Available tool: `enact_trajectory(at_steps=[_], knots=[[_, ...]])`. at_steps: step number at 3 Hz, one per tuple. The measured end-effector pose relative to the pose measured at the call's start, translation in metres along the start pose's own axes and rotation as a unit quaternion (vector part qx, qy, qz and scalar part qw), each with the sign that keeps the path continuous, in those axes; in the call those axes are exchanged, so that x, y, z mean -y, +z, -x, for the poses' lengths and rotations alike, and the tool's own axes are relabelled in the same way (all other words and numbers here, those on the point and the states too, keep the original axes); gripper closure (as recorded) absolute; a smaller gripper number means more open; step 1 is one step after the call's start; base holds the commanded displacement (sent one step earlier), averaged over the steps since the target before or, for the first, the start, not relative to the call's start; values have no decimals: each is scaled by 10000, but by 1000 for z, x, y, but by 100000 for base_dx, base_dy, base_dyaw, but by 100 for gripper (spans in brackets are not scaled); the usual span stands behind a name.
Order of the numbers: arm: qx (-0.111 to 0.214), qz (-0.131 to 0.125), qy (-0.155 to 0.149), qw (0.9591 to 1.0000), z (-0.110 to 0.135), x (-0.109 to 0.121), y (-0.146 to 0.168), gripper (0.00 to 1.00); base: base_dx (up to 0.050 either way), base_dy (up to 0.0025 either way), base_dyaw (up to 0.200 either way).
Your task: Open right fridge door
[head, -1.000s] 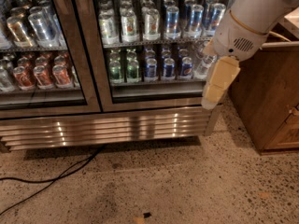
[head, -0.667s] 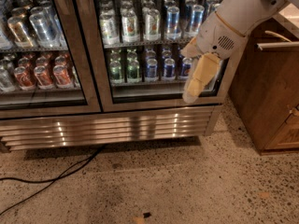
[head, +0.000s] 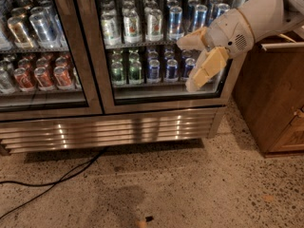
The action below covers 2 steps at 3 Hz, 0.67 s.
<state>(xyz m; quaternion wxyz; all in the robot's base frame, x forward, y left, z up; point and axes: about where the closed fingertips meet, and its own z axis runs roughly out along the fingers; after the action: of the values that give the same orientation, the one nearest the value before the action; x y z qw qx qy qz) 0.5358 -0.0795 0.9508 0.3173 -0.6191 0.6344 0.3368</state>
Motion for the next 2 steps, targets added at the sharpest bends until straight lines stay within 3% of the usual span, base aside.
enact_trajectory(at_steps=[2], knots=[[101,70,-31,9999,2,2,3,0,0,0,0]])
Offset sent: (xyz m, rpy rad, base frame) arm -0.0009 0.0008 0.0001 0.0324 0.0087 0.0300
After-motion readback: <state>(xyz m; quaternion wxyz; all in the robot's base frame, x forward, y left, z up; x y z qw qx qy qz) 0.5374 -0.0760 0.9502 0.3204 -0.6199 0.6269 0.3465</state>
